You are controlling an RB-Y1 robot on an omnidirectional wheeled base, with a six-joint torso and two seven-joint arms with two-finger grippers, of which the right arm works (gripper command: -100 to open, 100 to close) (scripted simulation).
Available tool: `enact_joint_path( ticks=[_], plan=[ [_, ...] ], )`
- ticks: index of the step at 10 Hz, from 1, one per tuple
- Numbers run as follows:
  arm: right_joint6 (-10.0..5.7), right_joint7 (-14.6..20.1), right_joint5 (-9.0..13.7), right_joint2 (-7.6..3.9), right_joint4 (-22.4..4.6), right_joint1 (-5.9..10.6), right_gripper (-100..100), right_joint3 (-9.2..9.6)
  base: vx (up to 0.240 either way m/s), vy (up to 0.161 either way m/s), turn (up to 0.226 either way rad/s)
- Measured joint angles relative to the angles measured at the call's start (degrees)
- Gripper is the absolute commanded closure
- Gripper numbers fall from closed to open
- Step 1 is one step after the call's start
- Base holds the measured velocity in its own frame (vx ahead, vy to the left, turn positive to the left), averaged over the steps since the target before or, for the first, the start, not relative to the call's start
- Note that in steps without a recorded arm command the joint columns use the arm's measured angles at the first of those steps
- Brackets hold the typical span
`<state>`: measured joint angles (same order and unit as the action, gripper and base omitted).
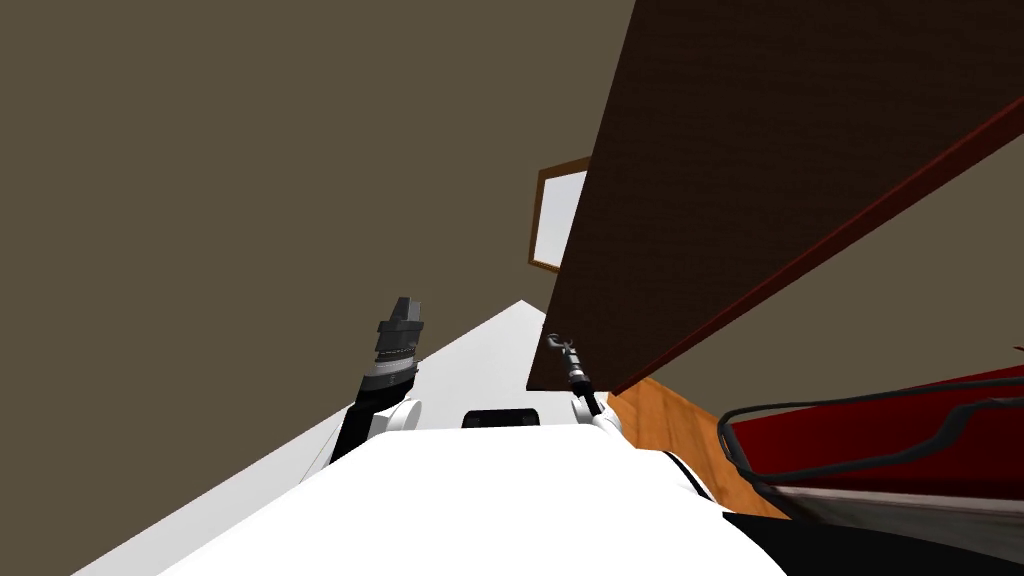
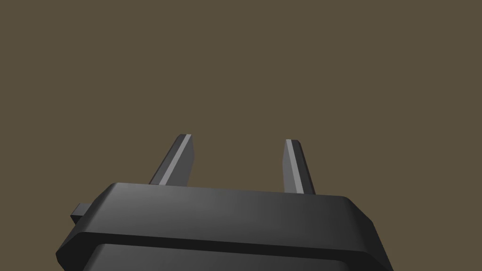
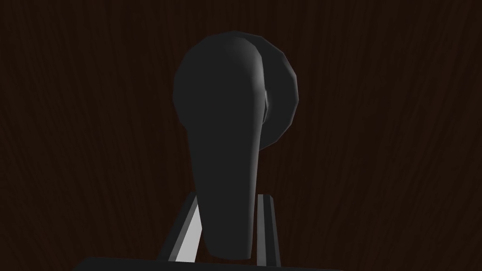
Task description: Push the door open
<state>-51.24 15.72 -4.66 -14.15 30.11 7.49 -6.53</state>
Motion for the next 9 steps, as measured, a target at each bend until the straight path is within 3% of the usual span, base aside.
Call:
enact_joint_path(
  ticks=[9],
  plan=[
    [1.39,-3.28,3.67,0.31,-0.30,-0.06,100,-5.45,0.184,0.074,-0.050]
  ],
)
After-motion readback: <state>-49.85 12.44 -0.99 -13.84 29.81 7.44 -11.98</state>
